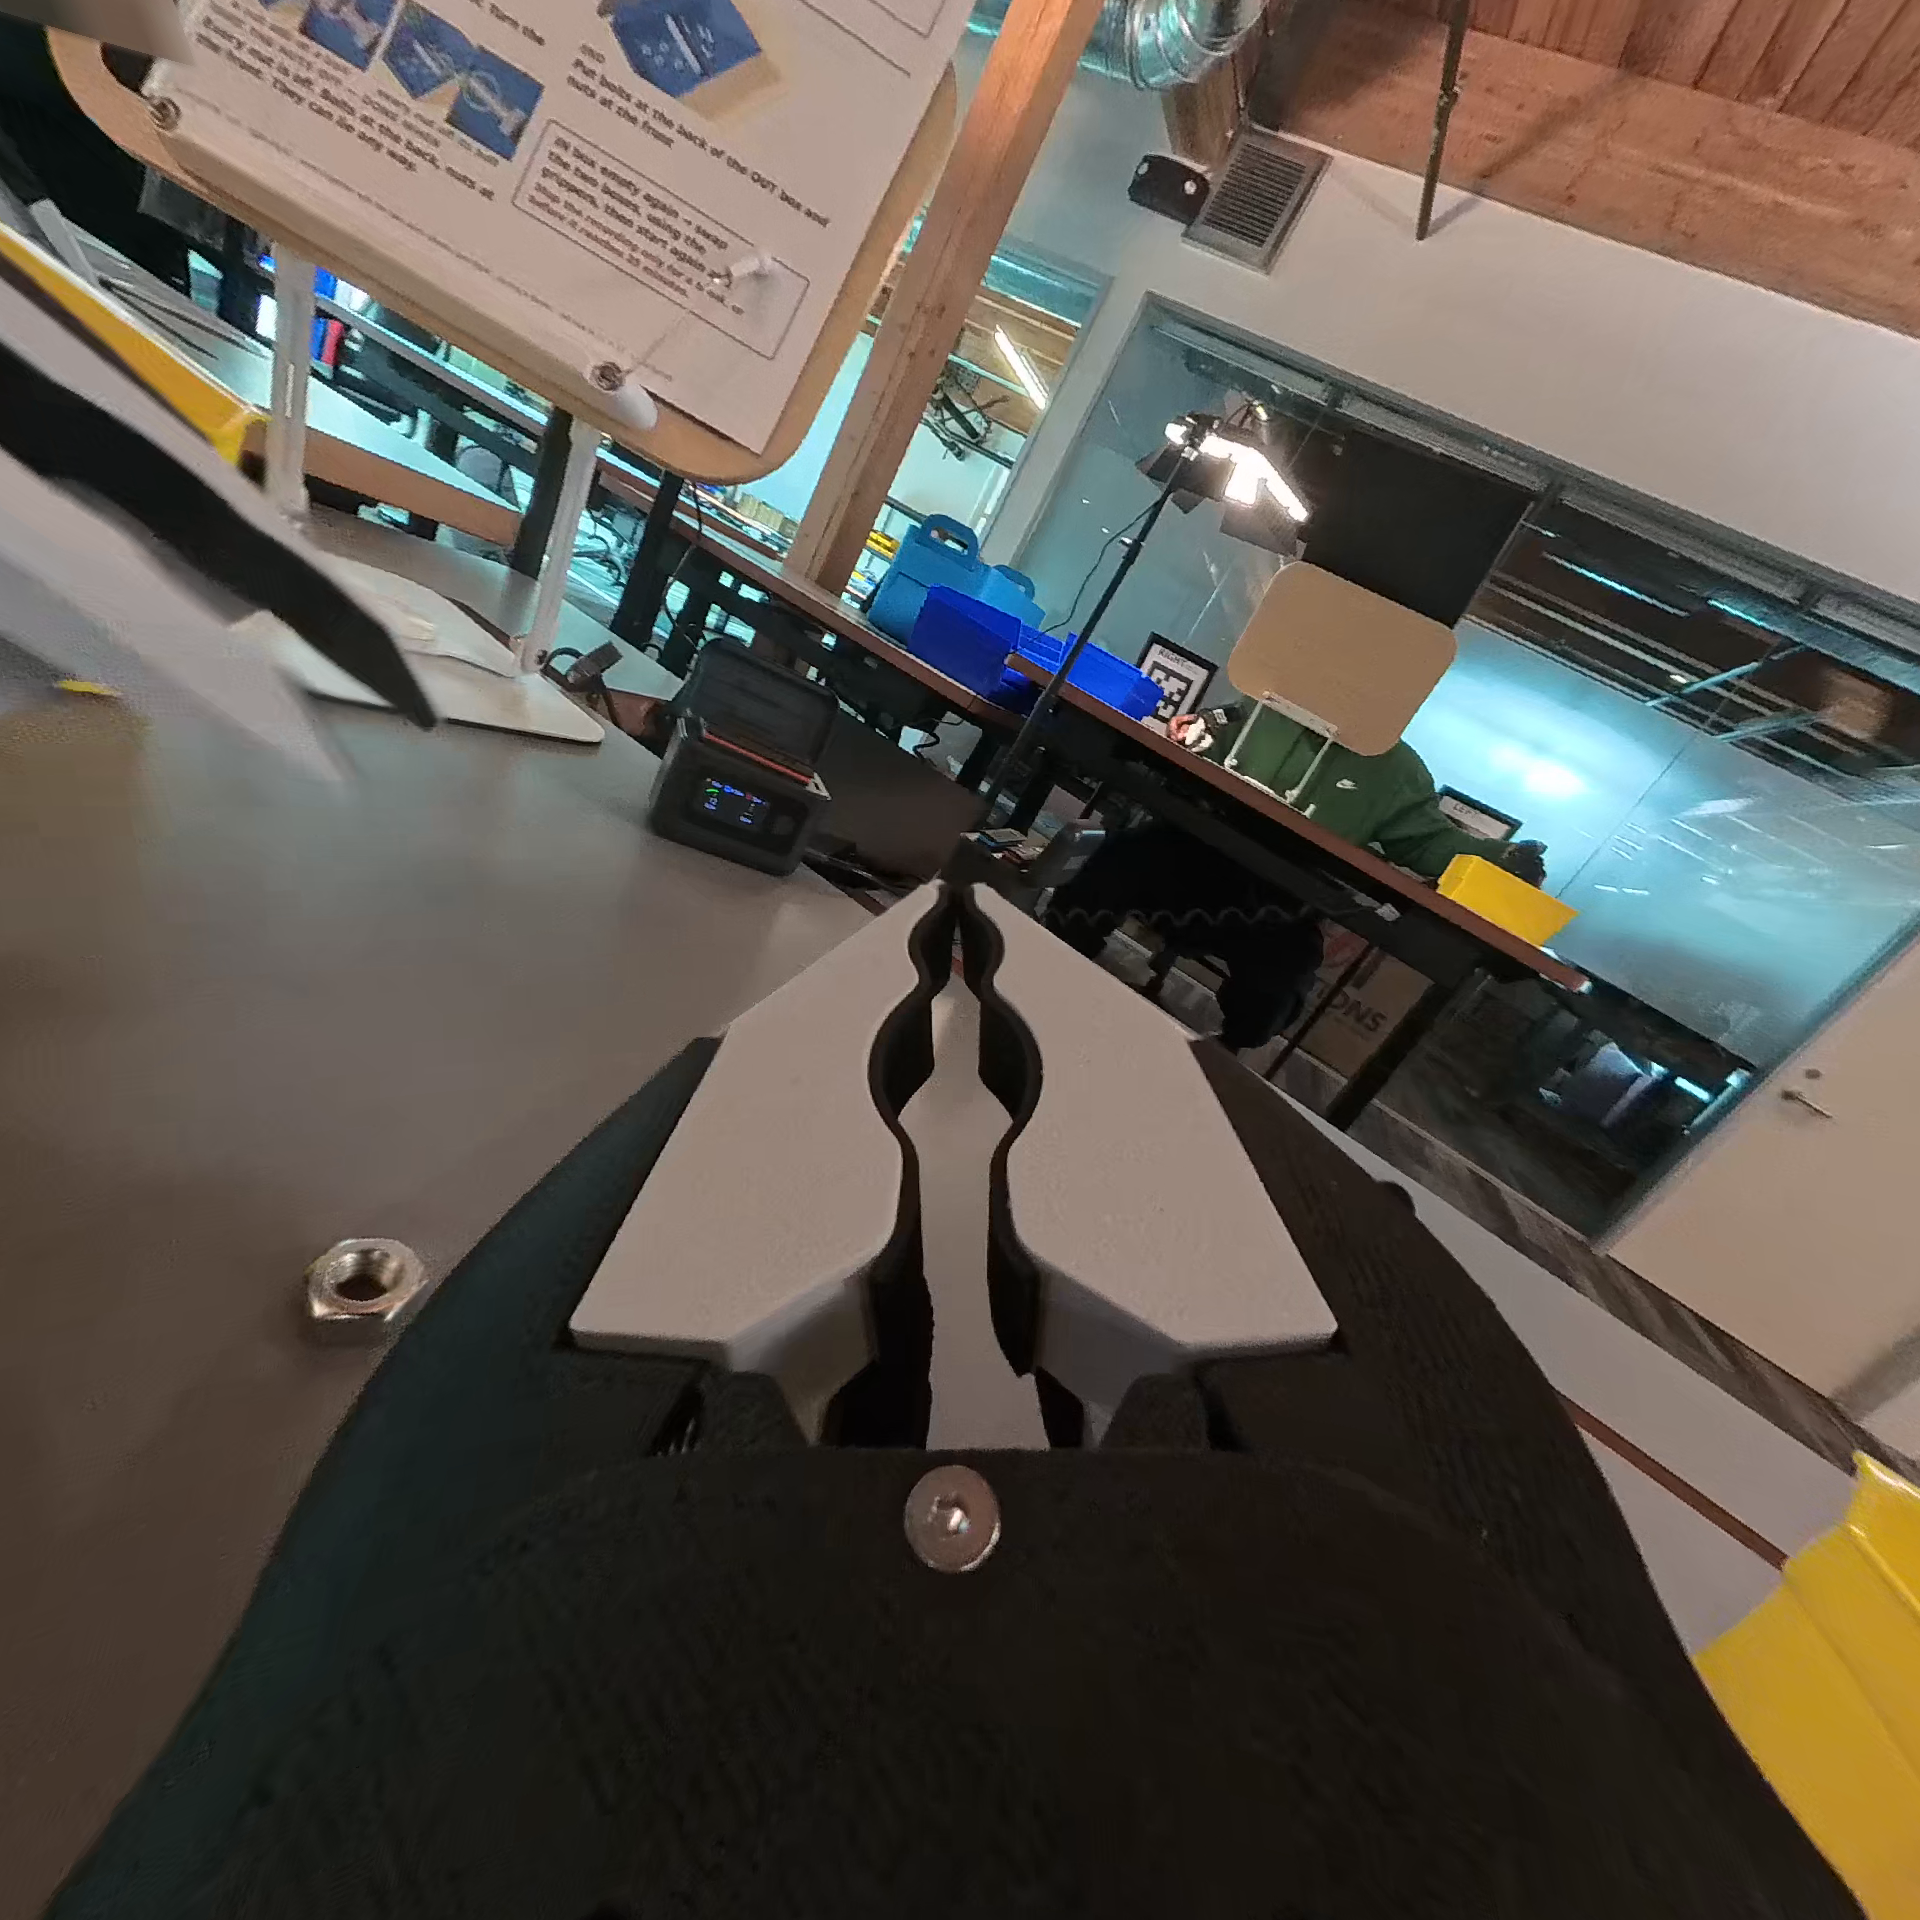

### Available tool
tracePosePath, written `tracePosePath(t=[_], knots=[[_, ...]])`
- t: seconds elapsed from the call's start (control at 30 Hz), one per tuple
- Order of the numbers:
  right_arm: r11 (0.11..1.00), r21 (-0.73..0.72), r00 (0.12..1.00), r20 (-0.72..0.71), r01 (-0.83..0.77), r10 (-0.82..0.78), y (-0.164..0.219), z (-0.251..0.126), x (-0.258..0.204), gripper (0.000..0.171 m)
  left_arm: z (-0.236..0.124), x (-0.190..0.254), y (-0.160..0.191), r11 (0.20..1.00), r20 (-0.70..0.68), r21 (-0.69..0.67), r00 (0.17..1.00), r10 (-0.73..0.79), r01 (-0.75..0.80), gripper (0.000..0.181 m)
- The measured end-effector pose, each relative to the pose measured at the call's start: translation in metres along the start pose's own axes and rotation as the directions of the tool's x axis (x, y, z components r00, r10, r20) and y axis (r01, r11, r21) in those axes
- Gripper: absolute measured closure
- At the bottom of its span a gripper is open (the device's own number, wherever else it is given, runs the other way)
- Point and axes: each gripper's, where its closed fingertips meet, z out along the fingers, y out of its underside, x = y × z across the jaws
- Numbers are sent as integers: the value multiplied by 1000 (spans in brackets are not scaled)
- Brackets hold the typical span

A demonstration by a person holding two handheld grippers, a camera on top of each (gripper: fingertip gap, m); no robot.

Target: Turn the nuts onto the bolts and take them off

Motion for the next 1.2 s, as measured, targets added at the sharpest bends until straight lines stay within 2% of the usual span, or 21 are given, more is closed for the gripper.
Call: tracePosePath(t=[0.03, 0.1, 0.2, 0.27, 0.33, 0.4, 0.57, 0.6, 0.7, 0.77, 0.87, 1.0, 1.1, 1.2], knots=[[1000, -4, 1000, -11, -1, 1, 1, 0, 2, 171, -1, 6, 1, 999, -43, -22, 999, -33, 32, 121], [1000, -12, 1000, -28, 4, -4, 2, 0, 5, 171, -2, 6, 0, 998, -33, 30, 998, -47, 48, 126], [999, -32, 998, -67, 9, -12, 5, -2, 12, 171, -11, 9, 6, 992, -6, 68, 995, -102, 103, 122], [999, -38, 996, -86, 4, -7, 7, -4, 16, 171, -23, 15, 10, 991, 25, 89, 995, -101, 99, 129], [999, -41, 994, -107, -10, 5, 7, -7, 20, 171, -34, 37, 21, 986, -74, 11, 984, -165, 166, 143], [999, -47, 992, -125, -20, 14, 8, -8, 24, 171, -45, 53, 28, 972, -153, -67, 960, -233, 225, 144], [998, -54, 990, -138, -15, 8, 7, -14, 21, 171, -69, 50, 75, 901, -14, -373, 970, -244, 222, 143], [998, -54, 990, -138, -15, 7, 6, -15, 20, 171, -72, 53, 83, 881, -6, -414, 967, -254, 229, 148], [999, -46, 992, -124, -10, 4, 2, -21, 13, 171, -75, 61, 95, 862, -40, -474, 974, -224, 179, 164], [1000, -24, 997, -82, 10, -12, -4, -19, 5, 171, -75, 64, 100, 850, -63, -502, 973, -223, 162, 163], [996, 24, 991, 99, 92, -93, -14, -17, -32, 170, -74, 63, 100, 853, -63, -496, 974, -218, 159, 165], [946, 129, 877, 354, 297, -324, -24, -24, -99, 155, -72, 62, 100, 865, -65, -467, 968, -243, 186, 170], [849, 252, 727, 438, 465, -528, -32, -39, -141, 148, -71, 63, 98, 859, -69, -450, 949, -307, 245, 171], [747, 325, 569, 493, 581, -658, -27, -52, -174, 143, -70, 68, 94, 851, -113, -433, 918, -379, 298, 171]])
